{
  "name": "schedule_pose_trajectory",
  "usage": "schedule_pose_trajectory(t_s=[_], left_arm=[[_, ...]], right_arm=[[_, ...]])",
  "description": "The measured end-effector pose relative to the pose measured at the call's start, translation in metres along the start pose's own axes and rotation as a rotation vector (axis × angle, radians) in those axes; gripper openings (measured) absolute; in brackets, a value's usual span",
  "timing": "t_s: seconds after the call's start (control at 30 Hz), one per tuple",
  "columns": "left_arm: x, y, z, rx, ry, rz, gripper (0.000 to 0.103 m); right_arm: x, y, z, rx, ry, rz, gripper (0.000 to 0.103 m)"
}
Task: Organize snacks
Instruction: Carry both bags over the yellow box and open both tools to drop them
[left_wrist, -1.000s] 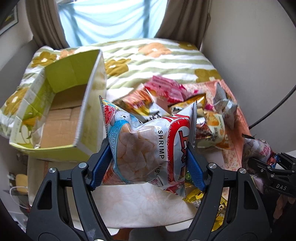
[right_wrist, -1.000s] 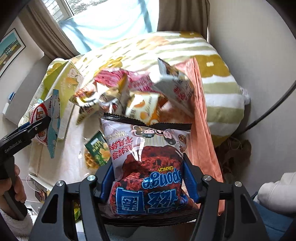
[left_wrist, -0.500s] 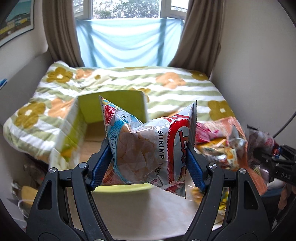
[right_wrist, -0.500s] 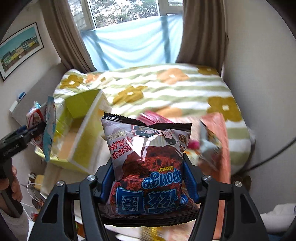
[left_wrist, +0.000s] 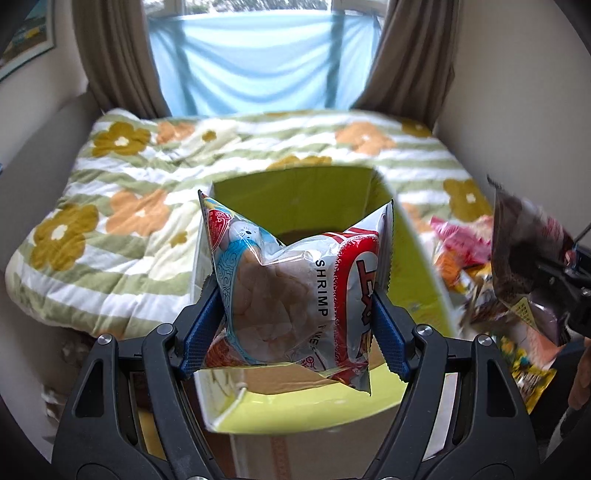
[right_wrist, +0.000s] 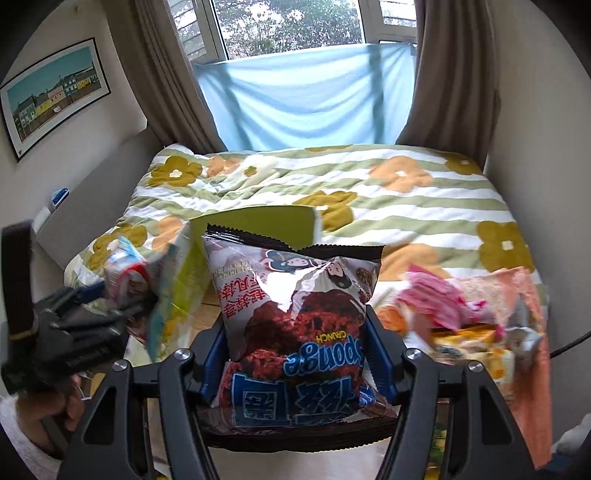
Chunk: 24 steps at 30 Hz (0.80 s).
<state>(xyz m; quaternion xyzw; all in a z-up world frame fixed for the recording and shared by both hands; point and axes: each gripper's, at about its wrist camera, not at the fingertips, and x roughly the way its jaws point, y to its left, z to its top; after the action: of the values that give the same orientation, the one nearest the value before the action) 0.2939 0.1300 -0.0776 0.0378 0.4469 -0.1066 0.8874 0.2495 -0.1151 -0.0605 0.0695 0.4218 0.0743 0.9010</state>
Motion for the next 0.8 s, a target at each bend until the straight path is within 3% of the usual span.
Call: schedule_pose_trajectory(t_s=[0.23, 0.3, 0.4, 0.8], left_arm=[[0.044, 0.005, -0.001, 0.087, 0.093, -0.018, 0.076], [0.047, 0.003, -0.002, 0.109, 0.086, -0.018, 0.083], [0.045, 0.004, -0.002, 0.114, 0.070, 0.000, 0.103], [0.011, 0.030, -0.023, 0.002, 0.049, 0.041, 0.103]], right_arm=[[0.030, 0.029, 0.004, 0.043, 0.046, -0.004, 0.061], [0.038, 0.033, 0.006, 0.033, 0.058, -0.006, 0.061], [0.046, 0.039, 0.008, 0.012, 0.069, -0.004, 0.061], [0.073, 0.056, 0.001, -0.029, 0.139, 0.034, 0.061]])
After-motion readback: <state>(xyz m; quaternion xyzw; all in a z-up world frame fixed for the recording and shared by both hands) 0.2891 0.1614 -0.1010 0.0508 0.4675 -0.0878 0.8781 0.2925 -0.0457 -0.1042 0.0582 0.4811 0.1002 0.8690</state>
